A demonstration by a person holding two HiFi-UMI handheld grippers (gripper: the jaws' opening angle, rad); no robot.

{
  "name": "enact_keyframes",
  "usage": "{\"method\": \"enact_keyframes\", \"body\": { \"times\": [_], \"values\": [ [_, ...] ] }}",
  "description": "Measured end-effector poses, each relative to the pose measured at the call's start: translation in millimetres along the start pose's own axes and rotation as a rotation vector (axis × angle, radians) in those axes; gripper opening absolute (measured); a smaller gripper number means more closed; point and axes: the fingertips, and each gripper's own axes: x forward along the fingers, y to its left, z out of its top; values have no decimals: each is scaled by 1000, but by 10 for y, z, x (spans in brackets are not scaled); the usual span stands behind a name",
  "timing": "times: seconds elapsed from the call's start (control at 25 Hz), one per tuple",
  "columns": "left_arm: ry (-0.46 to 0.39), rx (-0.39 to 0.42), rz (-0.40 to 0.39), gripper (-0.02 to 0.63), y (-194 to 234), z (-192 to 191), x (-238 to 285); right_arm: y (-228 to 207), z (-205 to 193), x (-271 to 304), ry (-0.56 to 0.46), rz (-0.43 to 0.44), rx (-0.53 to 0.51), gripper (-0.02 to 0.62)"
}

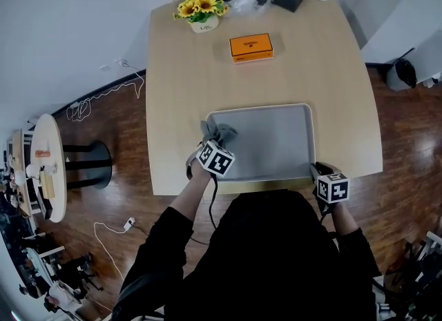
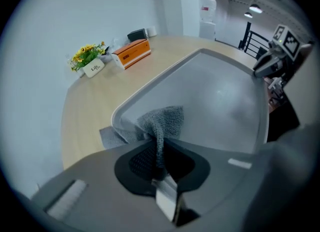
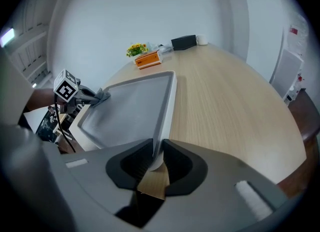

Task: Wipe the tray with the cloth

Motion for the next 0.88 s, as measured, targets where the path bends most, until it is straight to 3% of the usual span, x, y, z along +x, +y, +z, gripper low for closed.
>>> {"method": "enact_keyframes", "body": {
  "times": [0.24, 0.52, 0.64, 0.88],
  "values": [
    [-66, 57, -125, 3, -496, 806, 51, 3, 11, 3, -35, 23, 35, 69],
    [-114, 359, -239, 3, -1655, 1838, 183, 19, 8, 6, -60, 50, 47, 71],
    [-126, 454, -251, 3, -2027, 2075, 194, 15, 12, -5, -61, 61, 52, 72],
    [-180, 526, -287, 3, -2387, 2207, 152, -36, 21, -24, -60, 69, 46, 72]
  ]
}}
